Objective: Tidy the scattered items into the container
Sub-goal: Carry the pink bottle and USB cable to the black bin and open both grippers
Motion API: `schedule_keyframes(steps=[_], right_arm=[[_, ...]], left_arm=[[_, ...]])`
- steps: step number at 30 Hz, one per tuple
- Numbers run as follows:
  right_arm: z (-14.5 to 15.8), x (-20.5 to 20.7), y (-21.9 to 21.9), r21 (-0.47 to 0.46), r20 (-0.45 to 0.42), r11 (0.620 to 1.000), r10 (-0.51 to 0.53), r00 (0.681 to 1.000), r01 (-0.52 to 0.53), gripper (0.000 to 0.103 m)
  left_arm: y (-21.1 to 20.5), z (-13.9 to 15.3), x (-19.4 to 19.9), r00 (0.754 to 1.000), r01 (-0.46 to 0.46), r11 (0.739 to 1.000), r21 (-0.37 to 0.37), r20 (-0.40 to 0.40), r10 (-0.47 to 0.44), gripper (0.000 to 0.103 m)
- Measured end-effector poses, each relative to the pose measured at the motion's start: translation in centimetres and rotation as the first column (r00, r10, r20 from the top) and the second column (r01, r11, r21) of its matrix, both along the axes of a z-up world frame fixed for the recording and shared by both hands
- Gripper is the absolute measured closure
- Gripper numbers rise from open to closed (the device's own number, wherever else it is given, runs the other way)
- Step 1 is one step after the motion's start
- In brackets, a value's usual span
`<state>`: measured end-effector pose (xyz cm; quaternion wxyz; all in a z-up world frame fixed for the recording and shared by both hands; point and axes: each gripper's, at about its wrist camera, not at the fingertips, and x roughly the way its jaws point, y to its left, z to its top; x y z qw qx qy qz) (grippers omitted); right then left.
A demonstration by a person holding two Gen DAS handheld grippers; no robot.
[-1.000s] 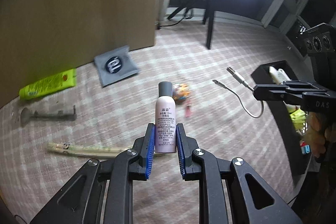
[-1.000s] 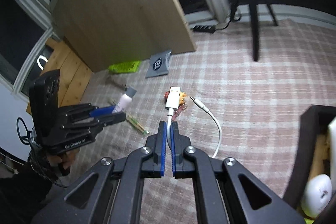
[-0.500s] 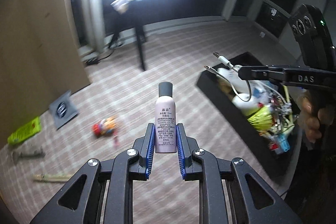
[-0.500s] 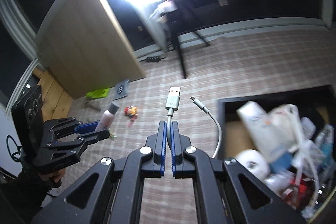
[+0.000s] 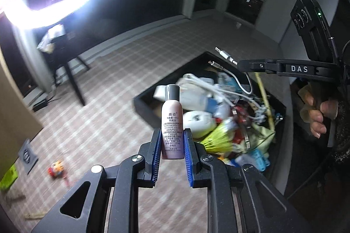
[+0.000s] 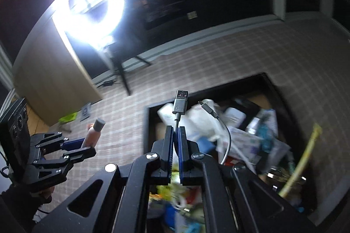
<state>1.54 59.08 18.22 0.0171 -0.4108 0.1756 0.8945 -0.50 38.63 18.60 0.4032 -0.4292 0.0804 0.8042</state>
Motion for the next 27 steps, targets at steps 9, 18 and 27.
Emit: schedule_keyframes(steps=[9, 18, 27], right_arm=[[-1.2, 3.8, 5.0, 0.03, 0.034, 0.991, -0.132, 0.991, 0.131, 0.099], [-1.8, 5.2, 6.7, 0.02, 0.023, 0.977, -0.212, 0.977, 0.212, 0.04], [-1.4, 3.5, 4.3, 0.039, 0.02, 0.989, -0.146, 0.989, 0.145, 0.04]], left_arm=[[7.0, -0.2, 2.3, 0.99, 0.138, 0.99, 0.006, 0.029, -0.138, 0.085], [10.5, -0.6, 4.6, 0.983, 0.184, 0.982, -0.027, 0.024, -0.184, 0.052], [6.9, -1.2, 3.6, 0.991, 0.127, 0.991, -0.035, 0.04, -0.126, 0.052]])
